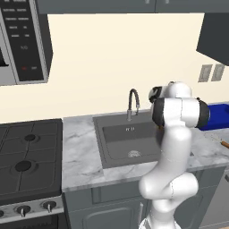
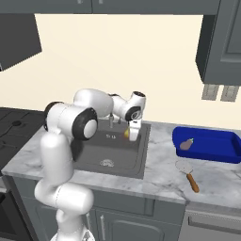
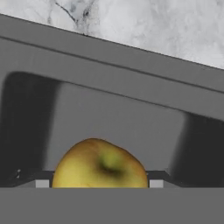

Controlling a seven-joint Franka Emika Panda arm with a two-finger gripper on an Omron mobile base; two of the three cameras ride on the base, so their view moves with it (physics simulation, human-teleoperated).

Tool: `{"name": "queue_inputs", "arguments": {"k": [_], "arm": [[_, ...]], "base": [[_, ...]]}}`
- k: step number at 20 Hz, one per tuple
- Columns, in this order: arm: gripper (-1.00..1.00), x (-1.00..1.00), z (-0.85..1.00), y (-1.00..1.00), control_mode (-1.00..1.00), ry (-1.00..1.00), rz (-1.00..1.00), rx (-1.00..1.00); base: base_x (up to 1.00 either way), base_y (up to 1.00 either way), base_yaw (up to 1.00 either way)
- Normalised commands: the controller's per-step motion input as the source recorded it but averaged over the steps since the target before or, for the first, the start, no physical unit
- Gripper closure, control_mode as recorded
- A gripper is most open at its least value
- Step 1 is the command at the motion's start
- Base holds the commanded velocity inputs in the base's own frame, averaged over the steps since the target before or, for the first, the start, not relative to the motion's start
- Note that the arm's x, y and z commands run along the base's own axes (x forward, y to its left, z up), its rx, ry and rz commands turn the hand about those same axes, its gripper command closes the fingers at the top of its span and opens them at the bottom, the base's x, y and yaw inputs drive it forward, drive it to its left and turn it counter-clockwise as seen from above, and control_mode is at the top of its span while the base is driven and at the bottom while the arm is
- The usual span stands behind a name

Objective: Pick up all produce items and place them in the sink. Turn on the sink faucet to wash them. Then turn the sink off and put them in the tray.

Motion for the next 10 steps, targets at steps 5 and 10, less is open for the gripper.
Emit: {"name": "queue_inputs", "arguments": {"k": [5, 10], "arm": [[1.0, -0.74, 0.48, -0.3, -1.0, 0.0, -0.05, -0.01], [1.0, -0.41, 0.32, -0.53, -1.0, -0.07, -0.05, -0.09]], "base": [[0.0, 0.0, 0.0], [0.0, 0.0, 0.0]]}}
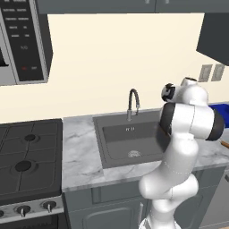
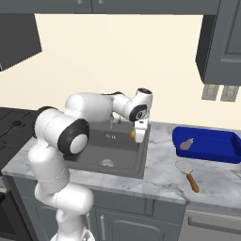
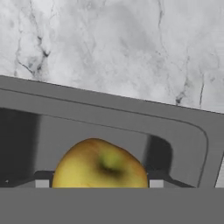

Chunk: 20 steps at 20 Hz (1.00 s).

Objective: Pick up all produce items and place them in the sink. Turn on the sink faucet to wash them. Then turn the sink off and put them in the tray.

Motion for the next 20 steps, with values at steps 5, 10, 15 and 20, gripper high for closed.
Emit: {"name": "queue_inputs", "arguments": {"k": [5, 10, 15, 20], "arm": [[1.0, -0.01, 0.33, -0.68, -1.0, -0.07, -0.05, -0.11], [1.0, 0.0, 0.21, -0.64, -1.0, -0.11, -0.03, -0.13], [1.0, 0.0, 0.01, -0.59, -1.0, -0.05, -0.01, -0.12], [1.0, 0.04, 0.0, -0.59, -1.0, 0.0, -0.01, -0.09]], "base": [[0.0, 0.0, 0.0], [0.0, 0.0, 0.0], [0.0, 0.0, 0.0], [0.0, 0.0, 0.0]]}}
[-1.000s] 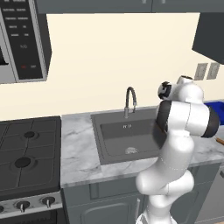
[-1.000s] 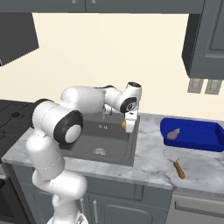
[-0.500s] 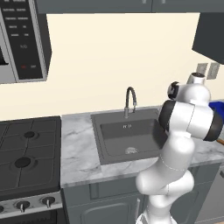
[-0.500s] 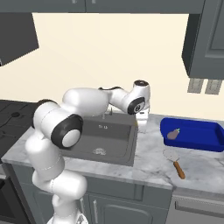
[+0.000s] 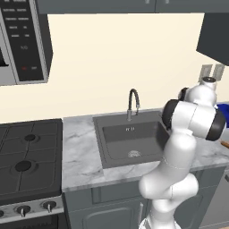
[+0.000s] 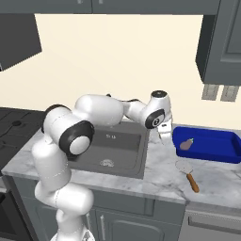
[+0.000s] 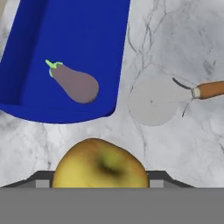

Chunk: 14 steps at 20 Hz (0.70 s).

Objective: Pick up all produce items and place them in the sink. Turn on the sink faucet to wash them. Then turn the sink off and put them in the tray.

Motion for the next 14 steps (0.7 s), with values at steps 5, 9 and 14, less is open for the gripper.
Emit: {"name": "queue_inputs", "arguments": {"k": [5, 9, 14], "arm": [[1.0, 0.29, 0.0, -0.58, -1.0, 0.04, -0.03, -0.05], [1.0, 0.36, 0.0, -0.57, -1.0, 0.11, -0.01, -0.03], [1.0, 0.32, -0.07, -0.42, -1.0, 0.12, 0.0, 0.0]], "base": [[0.0, 0.0, 0.0], [0.0, 0.0, 0.0], [0.0, 0.0, 0.0]]}}
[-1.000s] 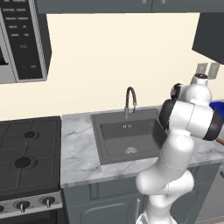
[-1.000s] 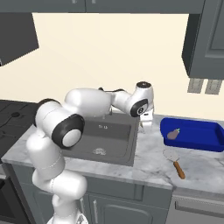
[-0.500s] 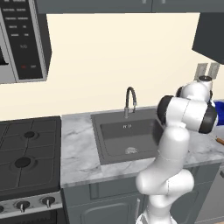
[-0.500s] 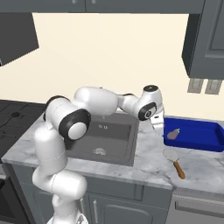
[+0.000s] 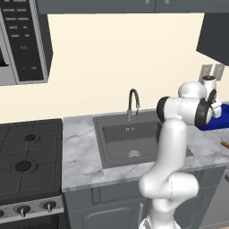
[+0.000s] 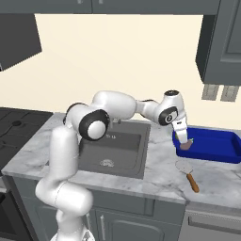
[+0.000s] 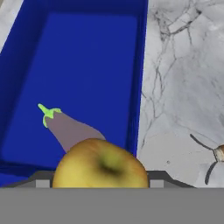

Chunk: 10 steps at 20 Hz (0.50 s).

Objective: Pick up all produce items and place them in the sink. Turn on the sink faucet to wash them. Then turn the sink off and put them in the tray.

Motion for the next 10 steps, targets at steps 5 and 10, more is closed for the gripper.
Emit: {"name": "queue_inputs", "arguments": {"k": [5, 10], "arm": [[1.0, 0.23, -0.2, -0.4, -1.0, 0.14, 0.0, 0.0], [1.0, 0.0, -0.43, -0.21, -1.0, 0.14, 0.0, 0.0]], "base": [[0.0, 0.0, 0.0], [0.0, 0.0, 0.0]]}}
